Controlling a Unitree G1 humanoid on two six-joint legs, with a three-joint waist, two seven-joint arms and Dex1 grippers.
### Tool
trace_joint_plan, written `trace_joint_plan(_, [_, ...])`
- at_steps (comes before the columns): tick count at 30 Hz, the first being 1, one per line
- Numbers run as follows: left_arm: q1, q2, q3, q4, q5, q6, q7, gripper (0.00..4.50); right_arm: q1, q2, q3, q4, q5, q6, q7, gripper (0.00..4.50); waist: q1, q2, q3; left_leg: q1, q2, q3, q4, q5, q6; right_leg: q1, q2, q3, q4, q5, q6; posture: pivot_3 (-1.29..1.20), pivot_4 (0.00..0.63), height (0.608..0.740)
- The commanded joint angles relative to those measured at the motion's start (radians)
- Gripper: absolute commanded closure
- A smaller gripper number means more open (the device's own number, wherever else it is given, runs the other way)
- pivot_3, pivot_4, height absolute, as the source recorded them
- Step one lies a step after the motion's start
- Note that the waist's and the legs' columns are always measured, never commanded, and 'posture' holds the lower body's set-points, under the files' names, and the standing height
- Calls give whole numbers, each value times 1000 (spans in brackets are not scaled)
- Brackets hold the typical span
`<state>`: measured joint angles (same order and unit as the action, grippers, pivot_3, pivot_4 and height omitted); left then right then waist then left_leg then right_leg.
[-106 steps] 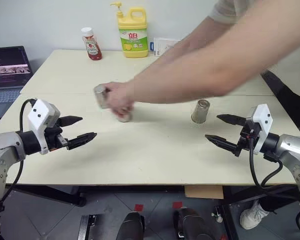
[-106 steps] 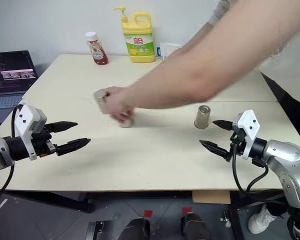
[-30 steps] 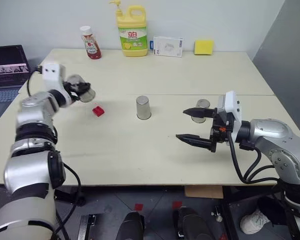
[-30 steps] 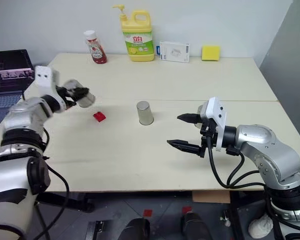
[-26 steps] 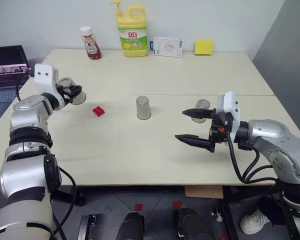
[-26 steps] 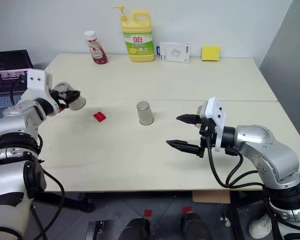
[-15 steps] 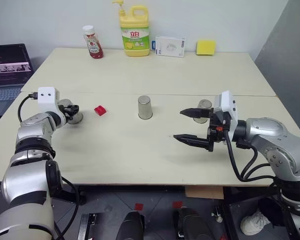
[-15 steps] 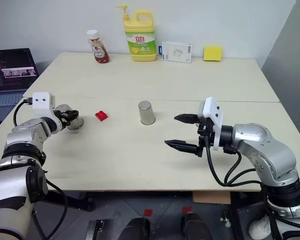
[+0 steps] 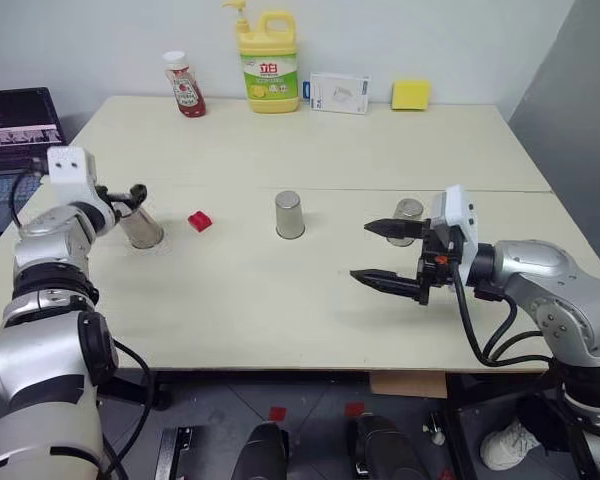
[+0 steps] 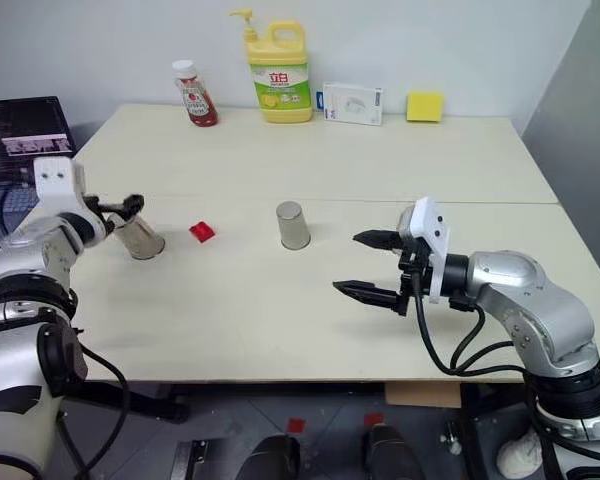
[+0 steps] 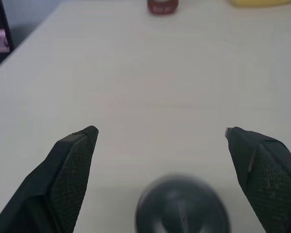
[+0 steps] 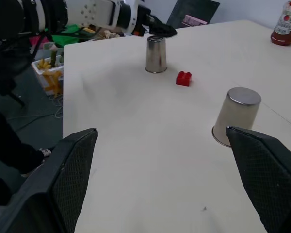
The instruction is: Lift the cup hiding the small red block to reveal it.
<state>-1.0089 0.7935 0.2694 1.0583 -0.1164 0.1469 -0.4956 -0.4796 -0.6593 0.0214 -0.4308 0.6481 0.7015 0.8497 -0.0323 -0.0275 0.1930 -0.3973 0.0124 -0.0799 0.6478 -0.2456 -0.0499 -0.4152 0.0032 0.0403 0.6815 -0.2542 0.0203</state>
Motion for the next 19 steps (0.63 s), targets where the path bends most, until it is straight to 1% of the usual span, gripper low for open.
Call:
trace_joint_plan(1, [67, 50, -25, -263, -11, -16, -103, 34, 18, -11, -55, -33, -3, -33, -16, 0, 0, 0, 0, 0, 0, 0, 0, 0, 0, 0, 0, 0, 0, 0, 0, 0, 150, 740])
trace_joint_plan(3, [155, 65, -28, -430, -39, 31, -164, 34, 33, -14, -66, -32, -15, -44, -27, 0, -1, 0, 0, 1, -1, 1, -1, 0, 0, 0, -1, 1, 0, 0, 0, 0, 150, 740])
trace_joint_plan(6, [322, 99, -1, -700, -125, 150, -277, 34, 62, -26, -86, -32, -30, -47, -47, 0, -2, 0, 0, 2, 0, 2, -1, 0, 0, 0, -2, 1, 1, 0, 0, 0, 150, 740])
trace_joint_plan(9, [511, 166, 33, -894, -188, 255, -387, 34, 99, -44, -117, -28, -36, -50, -56, 0, -6, 0, 0, 2, 1, 2, -1, 0, 0, 0, -2, 1, 0, 0, 0, 0, 150, 740])
trace_joint_plan(11, [603, 201, 60, -964, -221, 315, -430, 34, 121, -60, -133, -30, -30, -48, -44, 0, -8, 0, 0, 1, 1, 1, -1, 0, 0, 0, -2, 1, 0, 0, 0, 0, 150, 740])
trace_joint_plan(15, [784, 243, 138, -1068, -262, 373, -491, 34, 179, -100, -177, -35, 0, -44, -1, 0, -5, 1, 0, 3, 2, 1, -1, 0, 0, 1, -1, 1, 0, -3, 4, 0, 150, 740])
trace_joint_plan(19, [853, 229, 185, -1107, -283, 383, -482, 34, 205, -112, -193, -27, 5, -52, 14, 0, -1, 1, 0, 7, 2, 2, -1, 0, 0, 4, 0, 1, 0, -3, 4, 0, 150, 740])
